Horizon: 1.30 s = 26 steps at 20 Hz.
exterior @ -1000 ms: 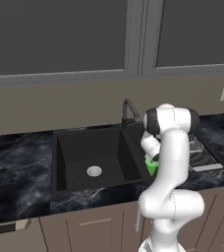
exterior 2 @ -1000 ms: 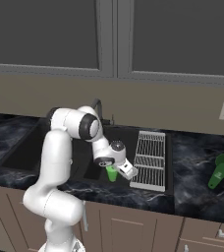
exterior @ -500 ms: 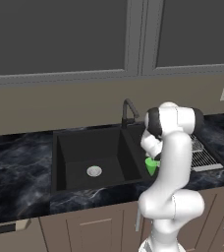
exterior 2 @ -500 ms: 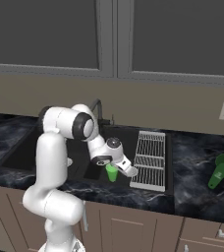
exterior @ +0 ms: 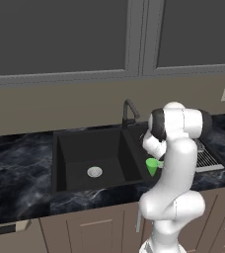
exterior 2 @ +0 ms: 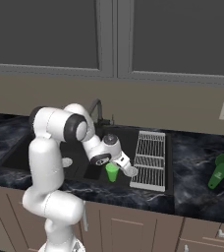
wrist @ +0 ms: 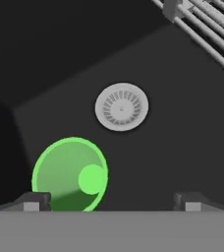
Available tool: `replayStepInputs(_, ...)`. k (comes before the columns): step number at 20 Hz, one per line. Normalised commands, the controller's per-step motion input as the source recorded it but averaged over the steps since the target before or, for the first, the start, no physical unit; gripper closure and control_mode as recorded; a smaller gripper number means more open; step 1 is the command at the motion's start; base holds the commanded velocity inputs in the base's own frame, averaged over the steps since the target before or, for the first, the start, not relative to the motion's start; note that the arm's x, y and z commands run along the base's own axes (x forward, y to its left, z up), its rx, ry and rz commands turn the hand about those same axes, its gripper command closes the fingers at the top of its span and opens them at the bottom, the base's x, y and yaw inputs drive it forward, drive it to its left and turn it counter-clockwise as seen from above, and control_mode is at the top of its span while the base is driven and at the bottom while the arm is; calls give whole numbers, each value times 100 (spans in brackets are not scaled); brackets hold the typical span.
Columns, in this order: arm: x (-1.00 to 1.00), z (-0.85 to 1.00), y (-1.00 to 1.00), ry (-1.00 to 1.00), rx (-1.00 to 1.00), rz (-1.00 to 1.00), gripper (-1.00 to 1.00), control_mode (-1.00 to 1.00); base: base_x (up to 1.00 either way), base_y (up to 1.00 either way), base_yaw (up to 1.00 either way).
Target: Move any existing items from the left basin to the right basin for drying. Then move the measuring cup from the counter to the left basin of the sink for washing.
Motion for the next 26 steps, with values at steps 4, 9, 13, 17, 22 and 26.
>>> replayStepInputs(4,-9,47,-2,0,0,0,-100,-100,0,0,0)
replayStepInputs(9,-14,51,-2,0,0,0,-100,-100,0,0,0)
replayStepInputs(13,-18,54,-3,0,0,0,-100,-100,0,0,0)
replayStepInputs(17,-18,58,-4,0,0,0,-100,-100,0,0,0)
replayStepInputs(22,-19,53,-11,0,0,0,-100,-100,0,0,0)
replayStepInputs(26,-13,54,-15,0,0,0,-100,-100,0,0,0)
